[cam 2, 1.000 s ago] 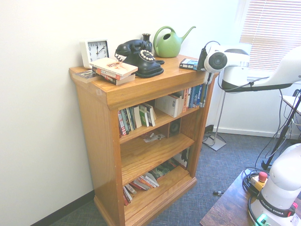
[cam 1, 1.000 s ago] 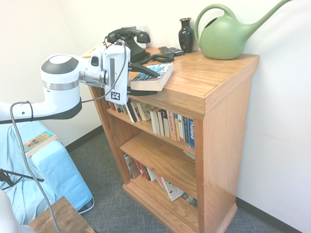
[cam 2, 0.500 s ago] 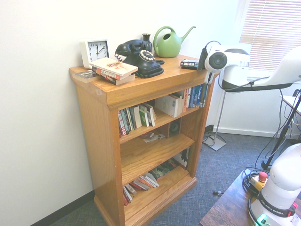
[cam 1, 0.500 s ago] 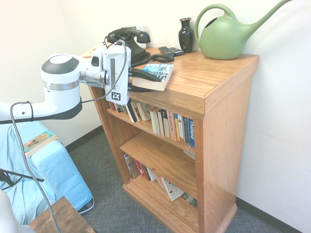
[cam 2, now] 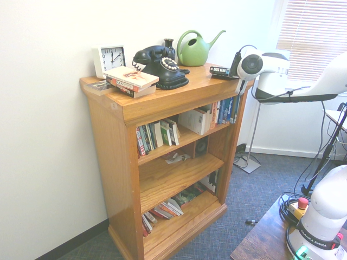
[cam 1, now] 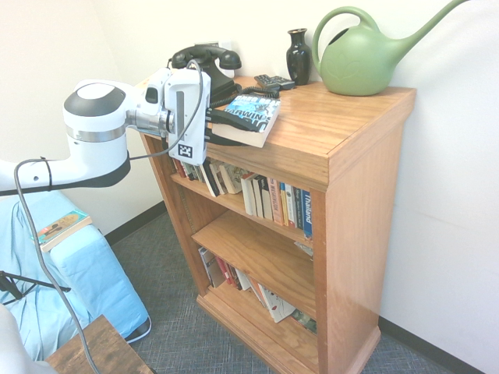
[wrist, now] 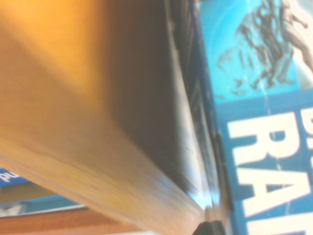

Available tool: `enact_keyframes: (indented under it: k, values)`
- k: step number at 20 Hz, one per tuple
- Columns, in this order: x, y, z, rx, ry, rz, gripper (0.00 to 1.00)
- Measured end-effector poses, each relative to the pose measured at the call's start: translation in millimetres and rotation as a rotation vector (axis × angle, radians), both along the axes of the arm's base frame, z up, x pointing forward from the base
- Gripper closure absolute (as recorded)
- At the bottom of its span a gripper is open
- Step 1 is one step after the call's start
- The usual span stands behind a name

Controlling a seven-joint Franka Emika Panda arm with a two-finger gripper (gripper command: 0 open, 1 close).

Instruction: Put the book on the shelf

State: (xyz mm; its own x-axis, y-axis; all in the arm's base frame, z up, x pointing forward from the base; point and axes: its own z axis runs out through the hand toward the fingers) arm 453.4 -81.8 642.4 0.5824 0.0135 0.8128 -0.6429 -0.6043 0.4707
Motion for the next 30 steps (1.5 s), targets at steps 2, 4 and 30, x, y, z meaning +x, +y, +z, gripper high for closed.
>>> enact_keyframes:
  k: [2, 4, 30]
  values:
    - [-16, 9, 23, 0.078, -0.038, -0.019, 1.00]
    - [-40, 27, 47, 0.160, -0.075, -0.035, 1.00]
    - [-128, 111, -144, 0.985, 0.016, -0.067, 1.00]
